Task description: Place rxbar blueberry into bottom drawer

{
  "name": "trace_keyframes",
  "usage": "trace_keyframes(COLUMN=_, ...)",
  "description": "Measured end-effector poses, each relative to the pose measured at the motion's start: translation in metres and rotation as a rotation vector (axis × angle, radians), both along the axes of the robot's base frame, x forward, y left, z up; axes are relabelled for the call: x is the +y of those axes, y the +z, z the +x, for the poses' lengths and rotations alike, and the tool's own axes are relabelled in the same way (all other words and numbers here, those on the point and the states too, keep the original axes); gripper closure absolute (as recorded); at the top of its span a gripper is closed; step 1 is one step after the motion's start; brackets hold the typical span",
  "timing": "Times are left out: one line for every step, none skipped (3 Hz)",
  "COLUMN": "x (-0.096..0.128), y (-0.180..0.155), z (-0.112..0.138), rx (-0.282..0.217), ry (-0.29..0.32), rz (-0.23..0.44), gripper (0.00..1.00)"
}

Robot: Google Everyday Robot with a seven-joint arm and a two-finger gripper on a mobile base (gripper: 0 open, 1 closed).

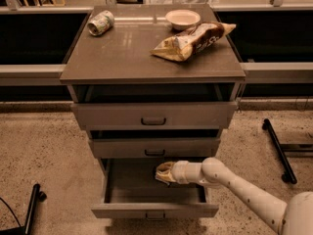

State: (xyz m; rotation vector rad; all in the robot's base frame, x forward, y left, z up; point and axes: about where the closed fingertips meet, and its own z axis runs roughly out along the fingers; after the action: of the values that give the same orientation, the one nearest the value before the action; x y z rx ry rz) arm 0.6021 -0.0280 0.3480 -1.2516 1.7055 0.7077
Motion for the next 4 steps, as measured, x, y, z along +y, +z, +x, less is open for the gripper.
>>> trace_keyframes(x=0.001, y=-0.036, z=0.010, rx=0.012, ry=0.009, rz=0.002, gripper=1.00)
trace_keyframes(x=0.006, y=-0.074, z=0.024, rx=0.036, ry=0.035, rz=0.013, gripper=1.00)
trace_keyframes(x=0.011, y=-0.091, z=0.031, rx=0.050, ry=0.040, rz=0.019, gripper=1.00)
trace_keyframes(x=0.015, y=-0.108, z=0.034, rx=0.069, ry=0.034, rz=0.007, gripper=0.82)
